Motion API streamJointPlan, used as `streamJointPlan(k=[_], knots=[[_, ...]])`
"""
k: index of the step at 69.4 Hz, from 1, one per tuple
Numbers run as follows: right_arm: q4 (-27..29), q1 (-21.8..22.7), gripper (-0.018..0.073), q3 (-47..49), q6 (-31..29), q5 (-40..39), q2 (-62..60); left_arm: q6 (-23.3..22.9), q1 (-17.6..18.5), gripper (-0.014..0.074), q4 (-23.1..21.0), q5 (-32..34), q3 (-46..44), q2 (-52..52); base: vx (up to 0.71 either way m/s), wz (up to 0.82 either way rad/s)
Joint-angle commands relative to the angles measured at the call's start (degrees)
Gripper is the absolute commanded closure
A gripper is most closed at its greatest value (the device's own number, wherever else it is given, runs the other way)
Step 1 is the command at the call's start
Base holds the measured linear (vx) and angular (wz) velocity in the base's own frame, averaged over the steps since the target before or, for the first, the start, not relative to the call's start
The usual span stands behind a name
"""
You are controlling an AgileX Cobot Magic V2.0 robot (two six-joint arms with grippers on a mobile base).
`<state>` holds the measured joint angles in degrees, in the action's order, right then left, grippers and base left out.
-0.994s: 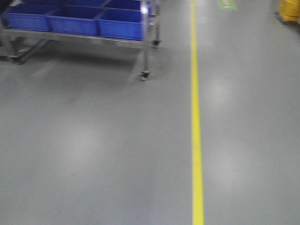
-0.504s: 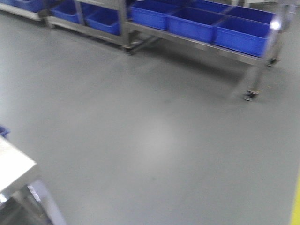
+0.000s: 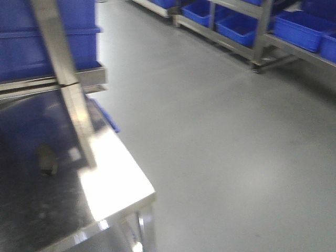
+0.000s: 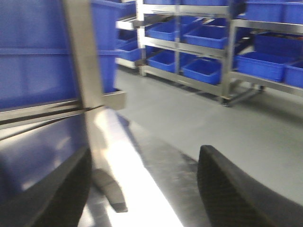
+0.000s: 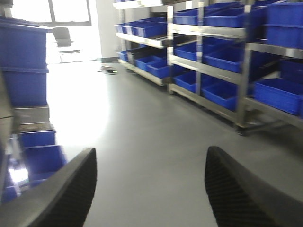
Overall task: Move and align brake pads A on conveyor
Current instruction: 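Turn toward the stainless steel table with blue bins, then stop at the steel table facing the two brake pads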
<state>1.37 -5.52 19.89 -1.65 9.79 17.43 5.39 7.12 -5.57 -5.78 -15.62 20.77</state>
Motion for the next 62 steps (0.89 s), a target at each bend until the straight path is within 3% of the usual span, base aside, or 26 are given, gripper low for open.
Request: streamJointPlan(k=[1, 29, 62], knots=[[-0.15, 0.19, 0.0096, 1.54, -0.14, -4.15, 0.64, 0.03, 0.27, 0.0132, -0.14, 4.69, -1.45, 0.42, 0.15, 0.79], [-0.15, 0.19, 0.0096, 1.54, -0.14, -4.20, 0.64, 0.03, 0.27, 0.0132, -0.14, 4.69, -1.45, 0.42, 0.15, 0.67], [-0.15, 0.19, 0.0096, 1.54, -0.14, -4.20, 0.64, 0.03, 0.27, 0.0132, -0.14, 4.69, -1.45, 0.42, 0.12, 0.45]])
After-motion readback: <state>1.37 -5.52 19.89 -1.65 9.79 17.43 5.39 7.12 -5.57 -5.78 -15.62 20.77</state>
